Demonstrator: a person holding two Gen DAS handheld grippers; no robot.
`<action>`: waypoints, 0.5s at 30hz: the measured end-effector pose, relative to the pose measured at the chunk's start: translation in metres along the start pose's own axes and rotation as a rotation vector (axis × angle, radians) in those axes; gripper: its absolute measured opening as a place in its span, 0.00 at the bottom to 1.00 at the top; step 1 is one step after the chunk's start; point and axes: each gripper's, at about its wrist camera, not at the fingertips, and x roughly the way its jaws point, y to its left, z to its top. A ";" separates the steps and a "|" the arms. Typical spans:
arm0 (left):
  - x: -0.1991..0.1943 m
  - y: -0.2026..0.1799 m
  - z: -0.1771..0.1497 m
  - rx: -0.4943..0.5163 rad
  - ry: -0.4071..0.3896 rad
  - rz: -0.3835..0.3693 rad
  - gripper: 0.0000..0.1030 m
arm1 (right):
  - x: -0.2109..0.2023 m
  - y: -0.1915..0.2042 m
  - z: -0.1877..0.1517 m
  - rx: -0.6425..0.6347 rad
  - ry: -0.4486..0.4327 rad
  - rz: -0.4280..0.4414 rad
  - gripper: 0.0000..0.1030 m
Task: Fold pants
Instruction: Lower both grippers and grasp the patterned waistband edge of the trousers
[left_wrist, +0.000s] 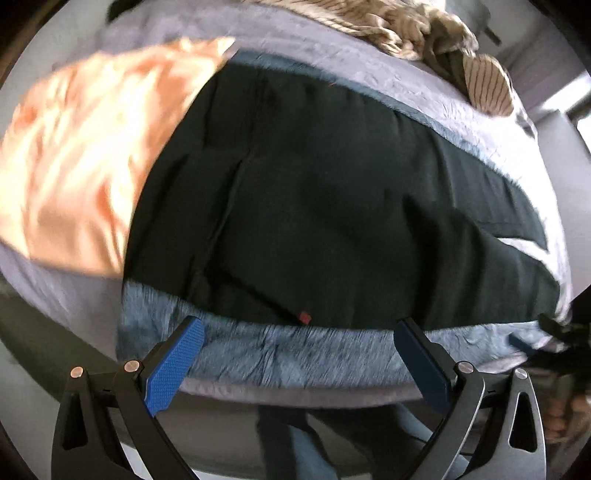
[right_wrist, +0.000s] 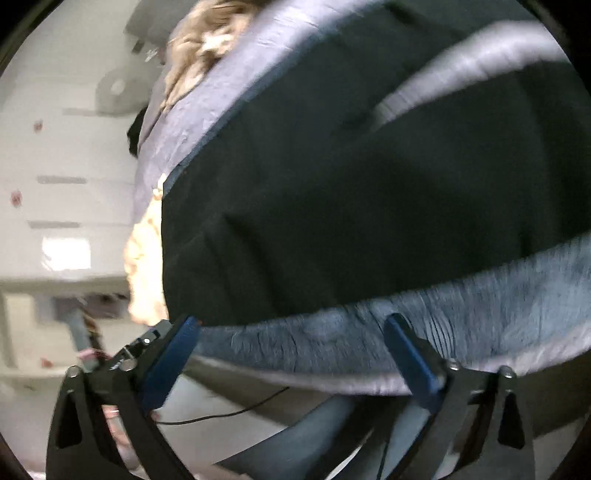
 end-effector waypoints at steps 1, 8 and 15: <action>0.002 0.008 -0.006 -0.020 0.005 -0.013 1.00 | 0.000 -0.012 -0.005 0.040 0.015 0.026 0.87; 0.033 0.040 -0.031 -0.153 0.063 -0.073 1.00 | 0.011 -0.064 -0.028 0.192 0.065 0.082 0.85; 0.015 0.039 -0.006 -0.231 -0.040 -0.181 1.00 | -0.007 -0.039 -0.005 0.137 -0.019 0.204 0.82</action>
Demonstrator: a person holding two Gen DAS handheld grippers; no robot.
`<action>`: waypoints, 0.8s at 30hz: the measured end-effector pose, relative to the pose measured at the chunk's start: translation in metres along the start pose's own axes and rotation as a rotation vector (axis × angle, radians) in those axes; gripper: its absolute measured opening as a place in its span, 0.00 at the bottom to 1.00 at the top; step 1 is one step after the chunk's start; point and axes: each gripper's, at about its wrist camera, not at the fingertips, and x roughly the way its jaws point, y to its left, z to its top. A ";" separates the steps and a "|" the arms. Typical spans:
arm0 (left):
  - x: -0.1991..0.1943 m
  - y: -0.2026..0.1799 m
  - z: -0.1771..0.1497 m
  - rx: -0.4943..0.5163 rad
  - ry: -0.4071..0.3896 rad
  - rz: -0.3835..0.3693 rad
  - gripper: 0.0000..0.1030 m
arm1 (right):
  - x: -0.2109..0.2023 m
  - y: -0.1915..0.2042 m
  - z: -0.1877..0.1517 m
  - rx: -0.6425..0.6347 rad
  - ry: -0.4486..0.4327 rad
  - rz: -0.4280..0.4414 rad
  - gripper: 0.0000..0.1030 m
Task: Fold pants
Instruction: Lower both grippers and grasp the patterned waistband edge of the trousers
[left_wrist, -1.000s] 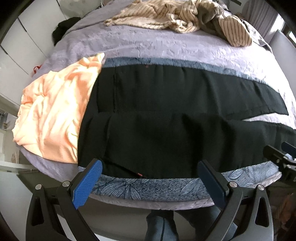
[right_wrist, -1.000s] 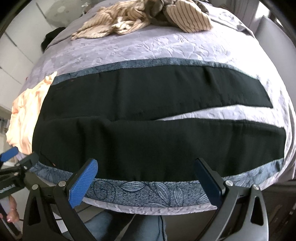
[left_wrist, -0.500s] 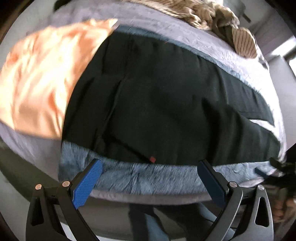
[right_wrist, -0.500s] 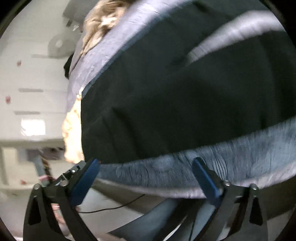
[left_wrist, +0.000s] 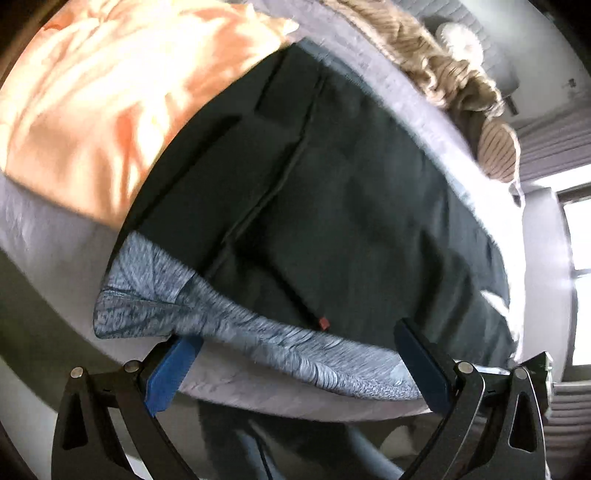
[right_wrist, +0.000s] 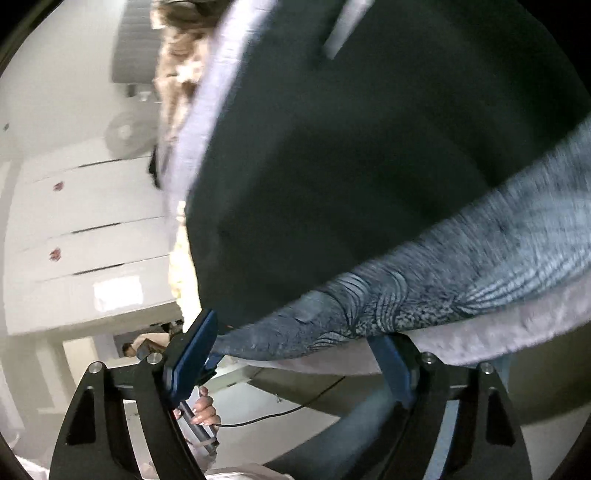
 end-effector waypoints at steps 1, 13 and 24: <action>0.004 0.001 0.000 -0.002 0.008 0.010 1.00 | 0.001 0.002 0.002 -0.006 0.004 -0.005 0.82; 0.030 0.006 -0.008 -0.033 0.061 0.112 0.50 | 0.026 -0.027 -0.003 0.108 0.050 -0.022 0.07; -0.027 -0.033 0.020 -0.026 -0.095 0.085 0.33 | -0.013 0.060 0.037 -0.212 0.043 0.001 0.06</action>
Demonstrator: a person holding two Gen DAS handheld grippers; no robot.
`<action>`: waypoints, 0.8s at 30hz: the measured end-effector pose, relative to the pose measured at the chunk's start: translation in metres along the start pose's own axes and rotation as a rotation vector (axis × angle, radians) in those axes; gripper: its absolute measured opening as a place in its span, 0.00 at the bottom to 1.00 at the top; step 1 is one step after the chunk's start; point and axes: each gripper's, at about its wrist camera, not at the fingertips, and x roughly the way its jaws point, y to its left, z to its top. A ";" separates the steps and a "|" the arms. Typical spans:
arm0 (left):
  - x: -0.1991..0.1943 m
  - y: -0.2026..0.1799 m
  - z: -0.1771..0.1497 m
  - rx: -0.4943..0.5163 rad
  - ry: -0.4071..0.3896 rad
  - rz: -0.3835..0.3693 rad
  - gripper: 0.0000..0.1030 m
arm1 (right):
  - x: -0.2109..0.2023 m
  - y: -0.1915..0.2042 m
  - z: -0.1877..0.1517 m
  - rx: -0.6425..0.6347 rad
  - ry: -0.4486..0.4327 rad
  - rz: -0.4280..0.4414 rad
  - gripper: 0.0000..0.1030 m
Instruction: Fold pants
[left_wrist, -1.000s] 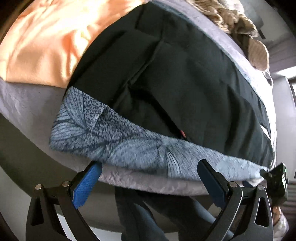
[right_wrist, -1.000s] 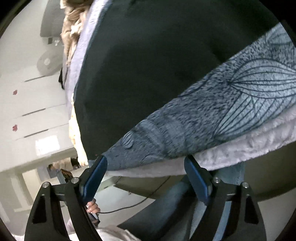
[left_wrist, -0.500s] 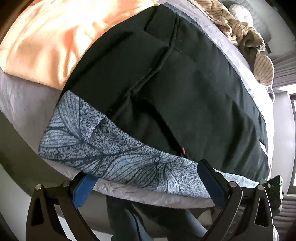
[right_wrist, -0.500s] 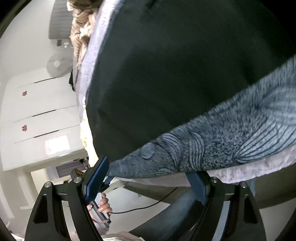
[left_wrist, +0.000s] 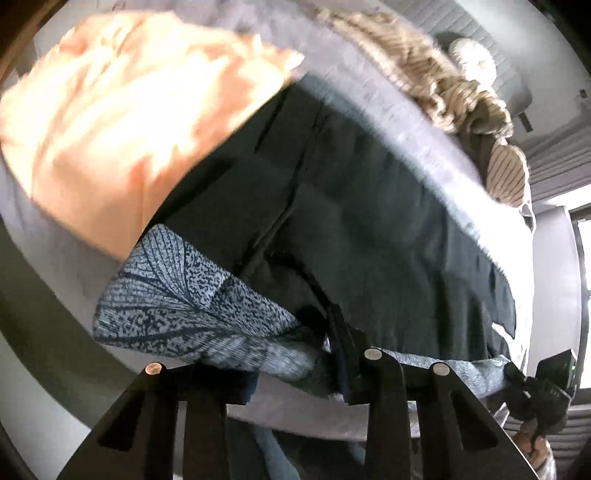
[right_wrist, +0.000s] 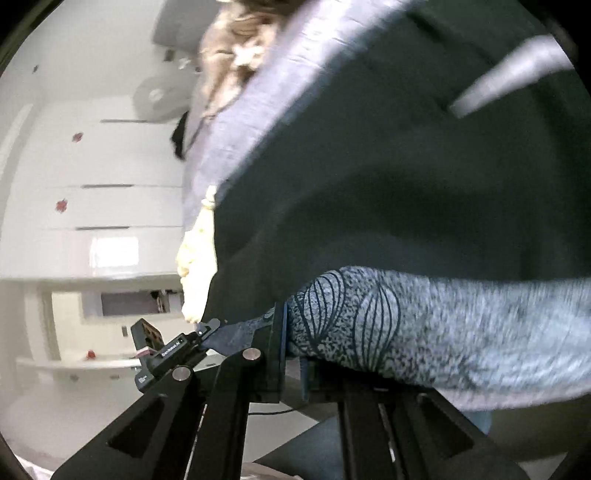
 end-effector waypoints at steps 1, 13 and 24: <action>-0.005 -0.003 0.006 0.001 -0.015 -0.001 0.33 | -0.003 0.005 0.009 -0.013 -0.001 0.007 0.06; 0.033 -0.060 0.150 0.163 -0.117 0.027 0.34 | 0.021 0.047 0.138 -0.098 -0.052 -0.055 0.06; 0.101 -0.057 0.201 0.176 -0.039 0.094 0.52 | 0.109 0.011 0.217 0.000 -0.031 -0.247 0.51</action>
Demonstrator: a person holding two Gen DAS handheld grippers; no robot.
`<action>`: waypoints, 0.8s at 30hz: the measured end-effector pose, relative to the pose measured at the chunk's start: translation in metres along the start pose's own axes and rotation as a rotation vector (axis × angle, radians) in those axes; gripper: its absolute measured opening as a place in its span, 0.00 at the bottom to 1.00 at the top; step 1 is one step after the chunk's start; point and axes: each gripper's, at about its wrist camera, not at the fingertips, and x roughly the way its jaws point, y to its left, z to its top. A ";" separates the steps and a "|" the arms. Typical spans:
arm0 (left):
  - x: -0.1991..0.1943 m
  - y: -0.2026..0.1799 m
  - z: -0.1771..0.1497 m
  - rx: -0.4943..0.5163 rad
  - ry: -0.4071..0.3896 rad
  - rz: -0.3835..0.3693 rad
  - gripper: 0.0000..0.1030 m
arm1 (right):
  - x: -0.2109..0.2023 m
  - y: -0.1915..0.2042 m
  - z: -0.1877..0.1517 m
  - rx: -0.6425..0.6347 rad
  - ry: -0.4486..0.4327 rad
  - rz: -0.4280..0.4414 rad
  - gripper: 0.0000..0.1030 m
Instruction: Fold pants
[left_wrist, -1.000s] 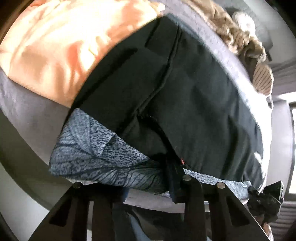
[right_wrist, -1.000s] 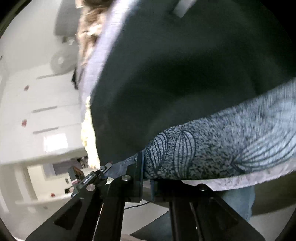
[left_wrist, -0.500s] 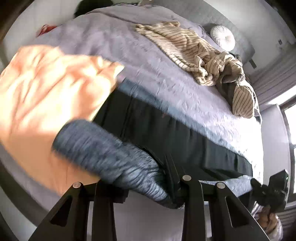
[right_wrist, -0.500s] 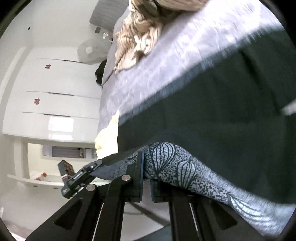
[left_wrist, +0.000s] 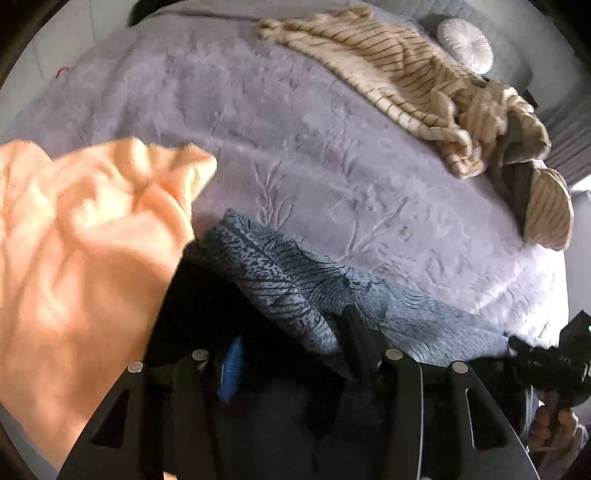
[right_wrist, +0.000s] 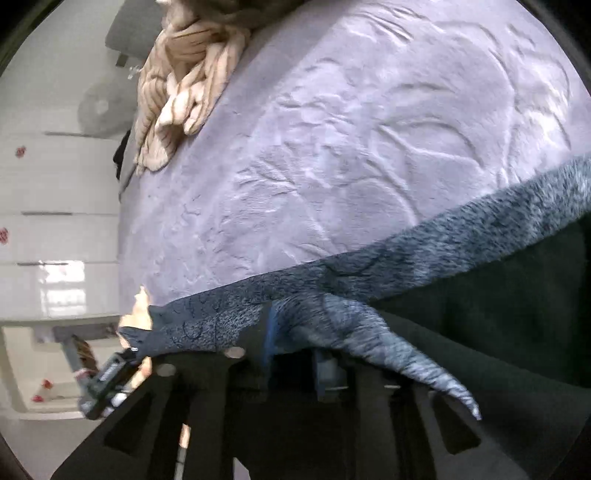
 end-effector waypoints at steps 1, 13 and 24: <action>-0.011 -0.001 0.000 0.019 -0.024 0.017 0.64 | -0.006 0.009 -0.005 -0.030 -0.006 0.011 0.62; 0.031 -0.026 -0.022 0.200 0.023 0.188 0.74 | 0.030 0.057 -0.047 -0.214 0.088 -0.137 0.57; -0.020 -0.135 -0.081 0.545 0.053 -0.036 0.74 | -0.151 -0.032 -0.099 0.026 -0.221 -0.045 0.72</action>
